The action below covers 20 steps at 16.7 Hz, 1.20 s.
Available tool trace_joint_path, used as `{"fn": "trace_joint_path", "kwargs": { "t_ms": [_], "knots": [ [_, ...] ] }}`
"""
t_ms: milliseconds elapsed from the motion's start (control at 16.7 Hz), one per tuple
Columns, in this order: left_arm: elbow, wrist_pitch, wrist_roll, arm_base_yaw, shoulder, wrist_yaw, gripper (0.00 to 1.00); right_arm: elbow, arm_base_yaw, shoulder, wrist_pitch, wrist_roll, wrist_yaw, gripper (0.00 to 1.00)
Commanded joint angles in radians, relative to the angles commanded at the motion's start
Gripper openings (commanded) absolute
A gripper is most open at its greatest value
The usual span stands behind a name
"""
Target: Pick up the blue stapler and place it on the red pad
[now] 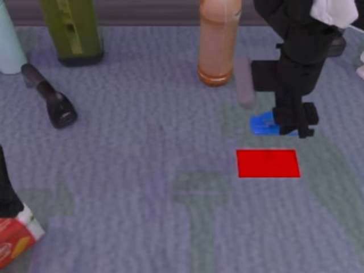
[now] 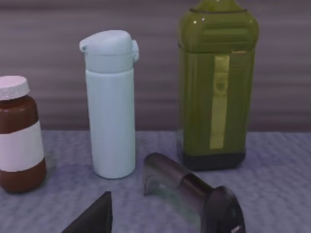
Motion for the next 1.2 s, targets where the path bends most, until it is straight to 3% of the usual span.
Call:
{"fn": "trace_joint_path", "kwargs": {
  "t_ms": [480,840,1200],
  "knots": [
    [0.000,0.000,0.000,0.000,0.000,0.000,1.00,-0.220,0.008,0.075,0.306,0.004,0.000,0.00],
    [0.000,0.000,0.000,0.000,0.000,0.000,1.00,-0.245,0.010,0.084,0.337,0.003,0.001,0.00],
    [0.000,0.000,0.000,0.000,0.000,0.000,1.00,-0.245,0.010,0.084,0.337,0.003,0.001,0.45]
  ]
}}
